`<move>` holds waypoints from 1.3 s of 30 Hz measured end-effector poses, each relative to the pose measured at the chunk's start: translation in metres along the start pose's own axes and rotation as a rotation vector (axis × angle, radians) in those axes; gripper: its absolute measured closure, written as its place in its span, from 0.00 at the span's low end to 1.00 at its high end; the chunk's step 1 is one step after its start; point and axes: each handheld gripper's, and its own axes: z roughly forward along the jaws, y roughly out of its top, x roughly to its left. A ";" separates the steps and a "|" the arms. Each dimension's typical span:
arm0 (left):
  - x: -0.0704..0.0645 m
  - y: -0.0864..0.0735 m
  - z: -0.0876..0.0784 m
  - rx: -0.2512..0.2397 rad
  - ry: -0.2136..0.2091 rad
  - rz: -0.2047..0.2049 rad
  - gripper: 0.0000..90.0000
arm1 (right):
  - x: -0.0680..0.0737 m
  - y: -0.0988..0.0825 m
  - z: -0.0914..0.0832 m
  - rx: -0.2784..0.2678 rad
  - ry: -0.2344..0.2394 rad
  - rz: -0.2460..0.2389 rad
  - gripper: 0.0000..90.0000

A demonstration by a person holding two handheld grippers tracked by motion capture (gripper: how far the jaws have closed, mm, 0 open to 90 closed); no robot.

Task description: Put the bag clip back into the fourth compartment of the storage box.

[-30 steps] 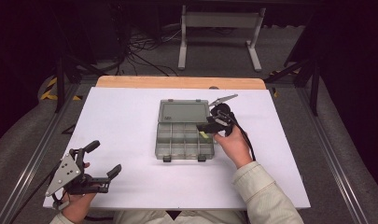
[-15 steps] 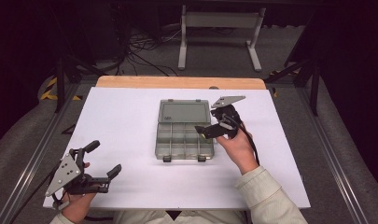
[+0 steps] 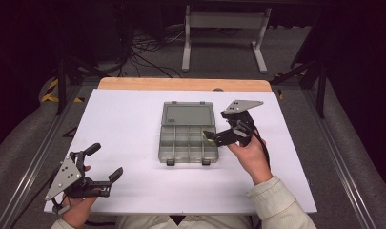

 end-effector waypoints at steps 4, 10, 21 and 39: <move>0.000 0.000 0.000 -0.002 0.004 -0.004 0.00 | 0.002 -0.001 -0.008 -0.027 0.000 -0.013 0.03; 0.001 0.000 0.000 -0.002 0.004 -0.003 0.00 | 0.006 -0.006 -0.023 -0.086 -0.003 -0.035 0.01; 0.001 0.000 0.000 -0.001 0.004 -0.008 0.00 | 0.006 -0.024 -0.048 -0.165 -0.018 -0.066 0.00; 0.002 0.000 0.000 0.006 0.006 -0.009 0.00 | 0.004 -0.065 -0.085 -0.317 -0.064 -0.091 0.00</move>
